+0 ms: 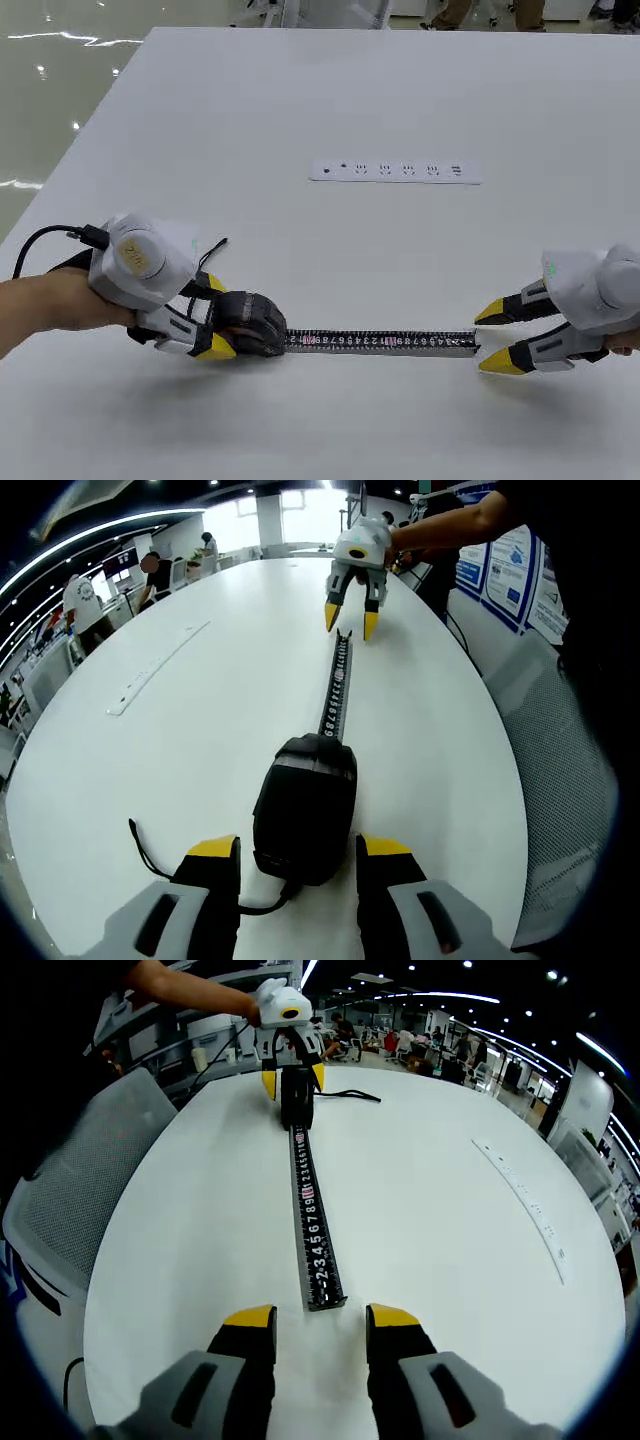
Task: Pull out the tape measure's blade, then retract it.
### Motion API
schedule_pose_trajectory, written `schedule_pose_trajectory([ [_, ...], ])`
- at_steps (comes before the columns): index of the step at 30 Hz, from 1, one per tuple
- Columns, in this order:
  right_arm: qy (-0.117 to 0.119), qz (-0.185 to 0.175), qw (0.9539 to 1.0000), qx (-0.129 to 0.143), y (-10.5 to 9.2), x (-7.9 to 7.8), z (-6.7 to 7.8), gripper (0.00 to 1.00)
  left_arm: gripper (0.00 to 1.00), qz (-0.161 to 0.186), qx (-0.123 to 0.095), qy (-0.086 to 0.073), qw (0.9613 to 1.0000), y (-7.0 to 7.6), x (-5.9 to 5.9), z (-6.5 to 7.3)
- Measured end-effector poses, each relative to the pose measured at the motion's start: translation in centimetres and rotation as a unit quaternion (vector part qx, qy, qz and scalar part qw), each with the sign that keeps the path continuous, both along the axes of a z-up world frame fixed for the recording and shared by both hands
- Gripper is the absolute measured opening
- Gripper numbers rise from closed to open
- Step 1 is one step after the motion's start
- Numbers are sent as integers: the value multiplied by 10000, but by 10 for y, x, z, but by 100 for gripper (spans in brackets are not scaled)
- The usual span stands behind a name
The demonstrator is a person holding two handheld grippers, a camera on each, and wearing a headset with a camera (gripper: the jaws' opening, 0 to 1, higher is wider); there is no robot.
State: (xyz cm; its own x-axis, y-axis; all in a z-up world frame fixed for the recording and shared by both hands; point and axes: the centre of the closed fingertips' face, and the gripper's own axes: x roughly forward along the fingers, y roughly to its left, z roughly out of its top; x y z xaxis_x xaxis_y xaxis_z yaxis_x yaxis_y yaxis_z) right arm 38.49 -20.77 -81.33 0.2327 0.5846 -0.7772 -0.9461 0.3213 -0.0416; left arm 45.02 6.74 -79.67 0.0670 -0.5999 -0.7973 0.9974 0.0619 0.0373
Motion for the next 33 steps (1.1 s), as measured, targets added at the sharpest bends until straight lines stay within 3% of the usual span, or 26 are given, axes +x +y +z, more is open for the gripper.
schedule_pose_trajectory([
  [9,-92,-413,9989,177,1,-9,9,54,58,605,-377,9,9975,12,-7,12],
  [13,-108,-532,9983,206,2,-12,10,63,68,773,-380,-13,9963,17,-9,13],
  [18,-99,-608,9978,259,3,-14,12,73,71,906,-396,-29,9951,19,-8,14],
  [19,-155,-1112,9926,461,7,-23,20,75,73,1427,-788,-68,9866,26,-17,25],
  [22,-190,-1201,9913,499,9,-27,22,79,78,1593,-888,-123,9831,28,-20,28],
  [33,-371,-1856,9786,802,9,-36,34,92,89,2044,-1260,-208,9705,29,-37,34],
])
